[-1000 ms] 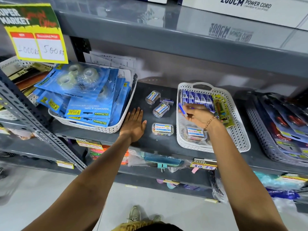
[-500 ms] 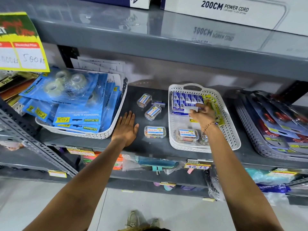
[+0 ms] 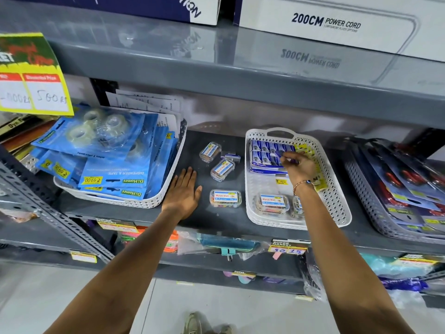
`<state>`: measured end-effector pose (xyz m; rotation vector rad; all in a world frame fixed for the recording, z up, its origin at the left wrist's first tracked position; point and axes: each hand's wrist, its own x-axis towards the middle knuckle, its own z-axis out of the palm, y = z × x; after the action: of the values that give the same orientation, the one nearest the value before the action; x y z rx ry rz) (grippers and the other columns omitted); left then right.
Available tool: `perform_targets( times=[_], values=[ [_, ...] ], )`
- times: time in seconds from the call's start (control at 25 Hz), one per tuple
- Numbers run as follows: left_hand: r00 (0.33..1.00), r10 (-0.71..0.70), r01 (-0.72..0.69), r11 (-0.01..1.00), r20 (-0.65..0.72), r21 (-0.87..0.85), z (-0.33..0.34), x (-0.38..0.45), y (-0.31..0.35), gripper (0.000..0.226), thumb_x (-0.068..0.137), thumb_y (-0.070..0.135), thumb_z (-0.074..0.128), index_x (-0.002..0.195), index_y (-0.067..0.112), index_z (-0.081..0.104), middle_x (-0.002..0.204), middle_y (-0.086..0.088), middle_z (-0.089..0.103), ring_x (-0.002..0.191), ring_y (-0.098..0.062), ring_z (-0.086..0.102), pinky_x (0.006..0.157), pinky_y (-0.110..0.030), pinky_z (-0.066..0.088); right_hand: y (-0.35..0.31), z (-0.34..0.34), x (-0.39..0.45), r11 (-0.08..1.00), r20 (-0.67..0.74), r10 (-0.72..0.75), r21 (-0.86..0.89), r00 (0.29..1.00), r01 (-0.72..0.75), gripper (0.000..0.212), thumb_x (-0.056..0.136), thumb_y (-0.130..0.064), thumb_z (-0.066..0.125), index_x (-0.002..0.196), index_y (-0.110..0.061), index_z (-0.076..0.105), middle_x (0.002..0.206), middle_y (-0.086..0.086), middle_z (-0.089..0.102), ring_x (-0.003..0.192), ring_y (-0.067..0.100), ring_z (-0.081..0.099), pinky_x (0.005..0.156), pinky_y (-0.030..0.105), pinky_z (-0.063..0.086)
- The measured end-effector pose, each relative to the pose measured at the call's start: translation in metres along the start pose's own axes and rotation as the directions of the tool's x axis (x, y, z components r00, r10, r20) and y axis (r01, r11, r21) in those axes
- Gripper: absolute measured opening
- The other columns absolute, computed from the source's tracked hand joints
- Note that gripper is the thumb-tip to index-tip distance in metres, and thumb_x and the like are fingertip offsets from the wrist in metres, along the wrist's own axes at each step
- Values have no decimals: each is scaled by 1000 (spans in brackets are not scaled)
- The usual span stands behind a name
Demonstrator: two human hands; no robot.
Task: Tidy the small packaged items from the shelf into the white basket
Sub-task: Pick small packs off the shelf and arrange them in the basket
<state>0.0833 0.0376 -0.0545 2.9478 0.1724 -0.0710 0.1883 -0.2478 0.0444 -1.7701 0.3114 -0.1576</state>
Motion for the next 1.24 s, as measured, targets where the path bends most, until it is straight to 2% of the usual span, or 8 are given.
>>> perform_targets(
  times=[0.12, 0.24, 0.44, 0.52, 0.64, 0.88, 1.04, 1.24],
  values=[
    [1000, -4, 4, 1000, 0, 7, 0, 1, 1, 61, 100, 43, 14, 152, 13, 0, 162, -3, -4, 149, -18, -6, 122, -36, -1, 3, -3, 2, 987, 13, 62, 145, 998, -63, 39, 84, 21, 50, 63, -9, 65, 81, 6, 58, 68, 20, 53, 43, 15, 51],
    [1000, -7, 7, 1000, -2, 8, 0, 0, 1, 61, 101, 43, 15, 152, 13, -1, 162, -3, -4, 149, -18, -6, 122, -36, -1, 1, -2, 4, 983, 39, 68, 168, 997, -74, 31, 85, 19, 50, 72, -6, 63, 78, 7, 58, 63, 21, 53, 41, 14, 50],
    [1000, -9, 9, 1000, -5, 5, -2, -1, 2, 61, 101, 43, 15, 152, 13, 0, 162, -3, -4, 149, -18, -5, 122, -35, -1, 7, 0, 11, 1000, -31, 22, -6, 999, -22, 40, 85, 13, 50, 55, -7, 68, 66, 8, 61, 69, 27, 54, 54, 31, 51],
    [1000, -11, 11, 1000, -2, 6, -2, -1, 2, 61, 101, 43, 15, 152, 14, -1, 162, -3, -4, 149, -18, -5, 122, -35, -1, 12, 4, 12, 974, 30, -66, -214, 997, 71, 15, 84, -3, 63, 76, -6, 76, 75, 2, 64, 79, 20, 56, 72, 30, 52],
    [1000, -17, 17, 1000, 3, 1, -2, -1, 2, 61, 100, 44, 15, 152, 15, -1, 162, -2, -4, 149, -18, -6, 122, -36, -1, 17, 9, 9, 913, 29, -87, -397, 996, 91, 21, 73, -21, 77, 91, -10, 75, 89, 4, 74, 92, 20, 66, 95, 40, 51],
    [1000, -12, 12, 1000, 3, -10, -4, -2, 3, 60, 101, 41, 15, 152, 13, -2, 162, -2, -6, 149, -16, -7, 121, -34, -3, 1, 13, -4, 736, 83, -168, -652, 982, 181, 23, 82, -36, 67, 94, -18, 76, 101, 12, 74, 109, 34, 59, 92, 42, 44],
    [1000, 0, 0, 999, 19, -34, -6, -4, 3, 60, 101, 42, 15, 152, 14, -3, 162, -2, -7, 149, -16, -9, 121, -35, -4, -18, 43, -7, 659, 265, -358, -607, 895, 444, 20, 85, -12, 56, 87, -12, 76, 101, 14, 75, 97, 34, 68, 82, 34, 50],
    [1000, -4, 4, 999, -15, -33, -8, -6, 4, 62, 100, 43, 17, 152, 14, 0, 162, -2, -3, 149, -17, -6, 121, -34, -3, -29, 106, -8, 559, 510, -355, -556, 784, 615, 23, 83, -3, 56, 99, -7, 73, 106, 15, 73, 102, 32, 66, 94, 36, 52]
  ],
)
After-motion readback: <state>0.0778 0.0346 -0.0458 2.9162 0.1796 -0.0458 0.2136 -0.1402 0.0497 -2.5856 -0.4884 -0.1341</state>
